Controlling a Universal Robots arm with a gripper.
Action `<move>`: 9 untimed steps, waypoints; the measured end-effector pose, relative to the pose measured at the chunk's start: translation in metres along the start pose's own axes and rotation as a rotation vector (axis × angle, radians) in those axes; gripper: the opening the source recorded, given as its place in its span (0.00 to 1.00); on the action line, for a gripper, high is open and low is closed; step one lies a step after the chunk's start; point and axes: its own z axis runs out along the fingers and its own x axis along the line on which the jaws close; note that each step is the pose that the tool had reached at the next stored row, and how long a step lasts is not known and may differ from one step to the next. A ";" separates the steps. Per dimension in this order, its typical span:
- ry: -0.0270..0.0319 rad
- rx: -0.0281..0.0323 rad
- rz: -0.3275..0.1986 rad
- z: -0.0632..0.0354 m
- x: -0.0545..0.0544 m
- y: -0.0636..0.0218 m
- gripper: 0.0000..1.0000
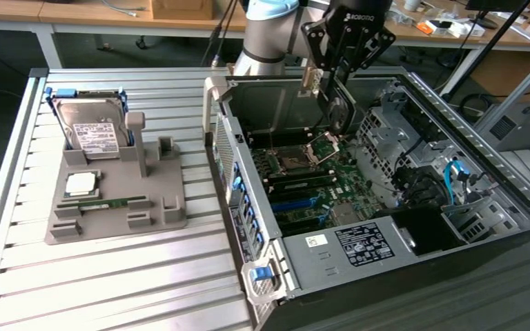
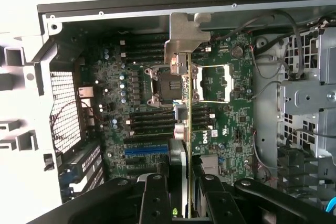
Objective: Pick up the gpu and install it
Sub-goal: 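Pick up the gpu and move the gpu toward the slot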
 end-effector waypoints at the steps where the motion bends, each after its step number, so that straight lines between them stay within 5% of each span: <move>1: 0.0000 0.0000 0.000 0.0002 0.000 0.0000 0.27; 9: 0.0000 0.0000 0.000 0.0019 0.000 0.0001 0.27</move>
